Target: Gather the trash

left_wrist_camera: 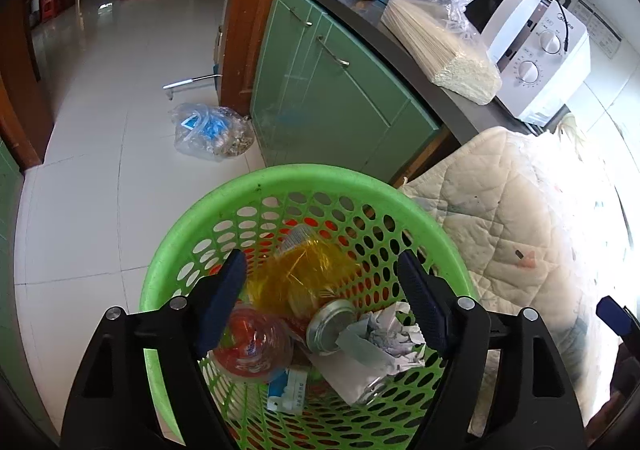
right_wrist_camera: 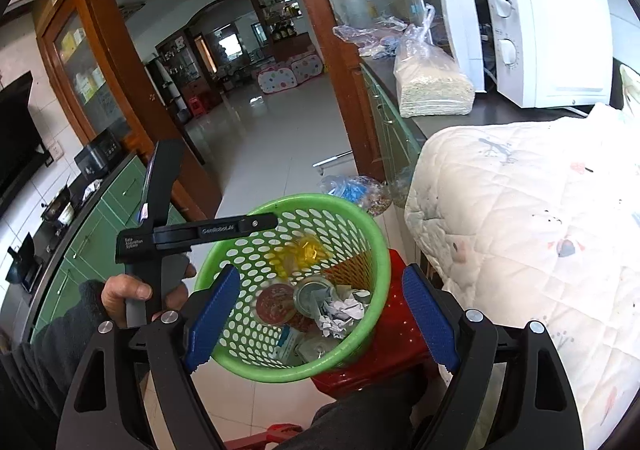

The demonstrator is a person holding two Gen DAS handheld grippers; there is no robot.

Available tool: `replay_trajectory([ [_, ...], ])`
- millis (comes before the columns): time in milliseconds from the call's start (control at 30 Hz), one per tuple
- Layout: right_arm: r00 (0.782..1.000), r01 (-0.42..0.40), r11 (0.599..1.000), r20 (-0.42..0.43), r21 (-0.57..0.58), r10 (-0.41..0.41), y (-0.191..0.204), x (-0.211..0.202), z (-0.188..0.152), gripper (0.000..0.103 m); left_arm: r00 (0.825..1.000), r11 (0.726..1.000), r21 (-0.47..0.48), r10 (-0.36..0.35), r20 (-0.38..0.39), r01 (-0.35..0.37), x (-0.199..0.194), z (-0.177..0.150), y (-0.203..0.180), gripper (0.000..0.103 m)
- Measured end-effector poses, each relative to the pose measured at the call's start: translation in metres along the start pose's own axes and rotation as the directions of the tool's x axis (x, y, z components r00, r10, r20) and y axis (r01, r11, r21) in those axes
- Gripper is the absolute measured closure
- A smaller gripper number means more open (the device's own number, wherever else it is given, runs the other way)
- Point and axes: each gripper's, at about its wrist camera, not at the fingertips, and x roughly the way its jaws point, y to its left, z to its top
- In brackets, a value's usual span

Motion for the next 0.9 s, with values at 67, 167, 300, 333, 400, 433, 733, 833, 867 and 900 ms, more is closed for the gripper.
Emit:
replay_trajectory([
  [67,1.000,-0.003,1.000,0.007,0.009,0.003,-0.003,-0.002,0.001,0.023,1.000,1.000,-0.003,0.005,0.002,-0.005,-0.003,-0.002,0.001,0.025],
  [167,1.000,0.003,1.000,0.013,0.009,-0.004,-0.004,-0.003,0.000,0.023,1.000,1.000,-0.004,0.015,0.012,-0.015,-0.010,-0.005,-0.001,0.024],
  [300,1.000,0.026,1.000,0.009,-0.012,-0.026,-0.001,-0.005,-0.004,0.023,0.999,1.000,-0.006,0.030,0.037,-0.029,-0.027,-0.011,-0.005,0.021],
  [333,0.999,0.036,0.999,0.011,-0.017,-0.036,-0.001,-0.007,-0.005,0.023,0.998,0.999,-0.003,0.034,0.047,-0.034,-0.033,-0.013,-0.008,0.020],
  [400,0.999,0.049,0.999,0.010,-0.023,-0.048,0.000,-0.010,-0.006,0.022,0.997,0.999,0.003,0.043,0.060,-0.043,-0.043,-0.016,-0.012,0.017],
  [433,0.998,0.055,0.998,0.010,-0.024,-0.055,0.000,-0.011,-0.007,0.021,0.996,0.999,0.005,0.050,0.070,-0.050,-0.048,-0.018,-0.015,0.015],
  [733,0.986,0.169,0.985,0.026,-0.044,-0.167,-0.004,-0.037,-0.012,0.017,0.985,0.993,0.062,0.091,0.148,-0.101,-0.091,-0.029,-0.055,0.006],
  [833,0.977,0.212,0.977,0.039,-0.032,-0.210,-0.009,-0.049,-0.012,0.016,0.978,0.987,0.095,0.108,0.180,-0.126,-0.102,-0.034,-0.074,0.006],
  [867,0.973,0.227,0.974,0.044,-0.025,-0.226,-0.011,-0.054,-0.012,0.016,0.974,0.985,0.105,0.115,0.196,-0.137,-0.107,-0.036,-0.080,0.006],
  [900,0.970,0.239,0.971,0.044,-0.019,-0.238,-0.014,-0.059,-0.013,0.015,0.971,0.983,0.114,0.117,0.208,-0.142,-0.111,-0.038,-0.086,0.006],
])
